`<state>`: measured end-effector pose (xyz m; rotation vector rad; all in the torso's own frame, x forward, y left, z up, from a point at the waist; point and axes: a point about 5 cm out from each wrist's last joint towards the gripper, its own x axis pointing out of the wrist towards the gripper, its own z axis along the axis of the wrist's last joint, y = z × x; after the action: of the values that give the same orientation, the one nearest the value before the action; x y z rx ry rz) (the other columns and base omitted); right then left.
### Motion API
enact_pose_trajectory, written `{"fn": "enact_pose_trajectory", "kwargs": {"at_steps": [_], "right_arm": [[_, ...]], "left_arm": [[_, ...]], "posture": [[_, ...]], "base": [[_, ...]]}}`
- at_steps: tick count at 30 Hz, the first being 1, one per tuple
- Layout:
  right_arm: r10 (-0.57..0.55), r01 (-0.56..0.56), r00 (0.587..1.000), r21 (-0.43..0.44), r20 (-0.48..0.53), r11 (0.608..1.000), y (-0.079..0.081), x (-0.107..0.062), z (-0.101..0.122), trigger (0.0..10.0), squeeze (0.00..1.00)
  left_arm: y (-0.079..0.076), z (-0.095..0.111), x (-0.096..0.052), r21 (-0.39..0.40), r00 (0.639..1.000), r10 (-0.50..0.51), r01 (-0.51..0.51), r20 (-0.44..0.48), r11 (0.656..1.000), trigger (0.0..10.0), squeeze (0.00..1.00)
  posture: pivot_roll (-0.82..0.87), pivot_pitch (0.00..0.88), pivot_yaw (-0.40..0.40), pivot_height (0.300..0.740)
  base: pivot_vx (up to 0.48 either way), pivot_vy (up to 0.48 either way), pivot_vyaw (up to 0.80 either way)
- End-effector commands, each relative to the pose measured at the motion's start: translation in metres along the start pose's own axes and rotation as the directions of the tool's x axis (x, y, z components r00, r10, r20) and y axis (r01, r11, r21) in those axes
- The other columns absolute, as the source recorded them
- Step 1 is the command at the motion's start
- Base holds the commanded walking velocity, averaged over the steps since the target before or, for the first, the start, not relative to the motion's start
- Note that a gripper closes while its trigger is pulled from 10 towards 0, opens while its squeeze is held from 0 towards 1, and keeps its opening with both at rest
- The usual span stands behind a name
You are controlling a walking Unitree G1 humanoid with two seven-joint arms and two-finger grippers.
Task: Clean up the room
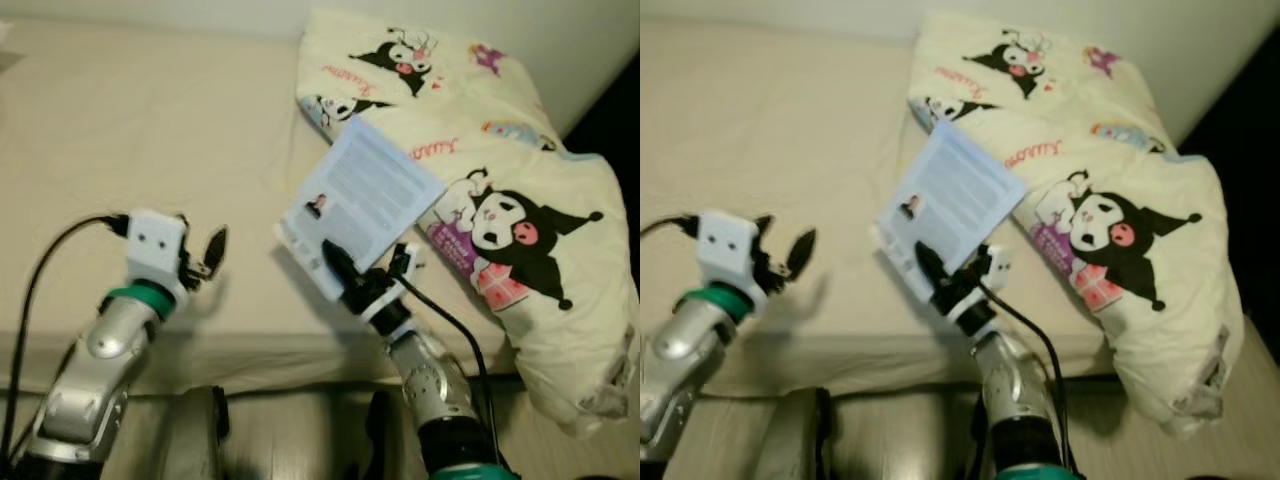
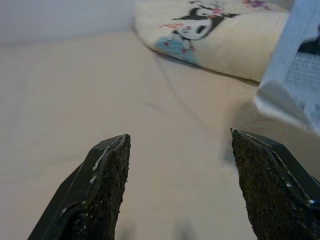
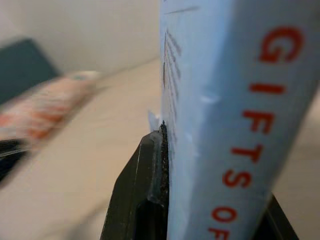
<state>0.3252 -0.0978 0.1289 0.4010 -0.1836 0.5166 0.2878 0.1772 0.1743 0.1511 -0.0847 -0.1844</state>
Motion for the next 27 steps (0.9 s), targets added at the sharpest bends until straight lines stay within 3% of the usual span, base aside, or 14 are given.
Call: {"fn": "enact_pose_trajectory", "kwargs": {"at_steps": [1, 3, 4, 7, 9, 10, 12, 14, 16, 27], "right_arm": [[-0.074, 0.076, 0.997, -0.087, 0.028, 0.993, -0.001, -0.005, 0.0, 10.0, 0.0], [-0.101, 0.103, 0.995, -0.107, 0.026, 0.989, 0.001, -0.007, 0.001, 10.0, 0.0], [-0.177, 0.179, 0.984, -0.205, 0.031, 0.962, 0.004, -0.014, 0.002, 10.0, 0.0], [-0.205, 0.207, 0.978, -0.228, 0.03, 0.951, 0.005, -0.016, 0.002, 10.0, 0.0], [-0.251, 0.26, 0.965, -0.334, 0.07, 0.906, 0.003, -0.021, 0.003, 10.0, 0.0], [-0.251, 0.26, 0.965, -0.334, 0.07, 0.906, 0.003, -0.021, 0.003, 10.0, 0.0], [-0.272, 0.287, 0.957, -0.413, 0.097, 0.864, -0.003, -0.026, 0.005, 10.0, 0.0], [-0.277, 0.293, 0.956, -0.421, 0.1, 0.858, -0.005, -0.027, 0.005, 10.0, 0.0], [-0.341, 0.349, 0.934, -0.447, 0.102, 0.823, -0.013, -0.029, 0.005, 10.0, 0.0], [-0.338, 0.348, 0.935, -0.448, 0.104, 0.823, -0.011, -0.021, 0.003, 10.0, 0.0]], "left_arm": [[-0.008, -0.006, -0.002, -0.013, 0.999, -0.03, 0.03, -0.011, 0.999, 10.0, 0.0], [-0.011, -0.01, -0.002, -0.019, 0.999, -0.038, 0.037, -0.02, 0.999, 10.0, 0.0], [-0.018, -0.019, 0.001, -0.03, 0.997, -0.056, 0.055, -0.043, 0.998, 10.0, 0.0], [-0.019, -0.021, 0.003, -0.033, 0.997, -0.061, 0.059, -0.05, 0.998, 10.0, 0.0], [-0.018, -0.026, 0.008, -0.038, 0.997, -0.039, 0.037, -0.061, 0.999, 10.0, 0.0], [-0.018, -0.026, 0.008, -0.038, 0.997, -0.039, 0.037, -0.061, 0.999, 10.0, 0.0], [-0.014, -0.03, 0.014, -0.044, 0.998, 0.009, -0.012, -0.063, 0.999, 10.0, 0.0], [-0.013, -0.03, 0.015, -0.045, 0.998, 0.018, -0.02, -0.062, 0.999, 10.0, 0.0], [-0.009, -0.03, 0.019, -0.029, 0.998, 0.04, -0.042, -0.056, 0.999, 10.0, 0.0], [-0.004, -0.033, 0.026, -0.029, 0.995, 0.08, -0.081, -0.06, 0.996, 10.0, 0.0]], "posture": [[0.1, 0.011, -0.019, 0.551], [0.1, 0.011, -0.019, 0.551], [0.09, 0.0, -0.015, 0.551], [0.08, 0.0, -0.015, 0.551], [0.07, 0.0, -0.018, 0.551], [0.07, 0.0, -0.018, 0.551], [0.07, 0.0, -0.02, 0.551], [0.07, 0.0, -0.021, 0.551], [0.06, 0.0, -0.019, 0.566], [0.07, 0.0, -0.02, 0.621]], "base": [[0.0, 0.0, 0.0], [0.0, 0.0, 0.0], [0.0, 0.0, 0.0], [0.0, 0.0, 0.0], [0.0, 0.0, 0.0], [0.0, 0.0, 0.0], [0.0, 0.0, 0.0], [0.0, 0.0, 0.0], [0.0, 0.0, 0.0], [0.0, 0.0, 0.0]]}}
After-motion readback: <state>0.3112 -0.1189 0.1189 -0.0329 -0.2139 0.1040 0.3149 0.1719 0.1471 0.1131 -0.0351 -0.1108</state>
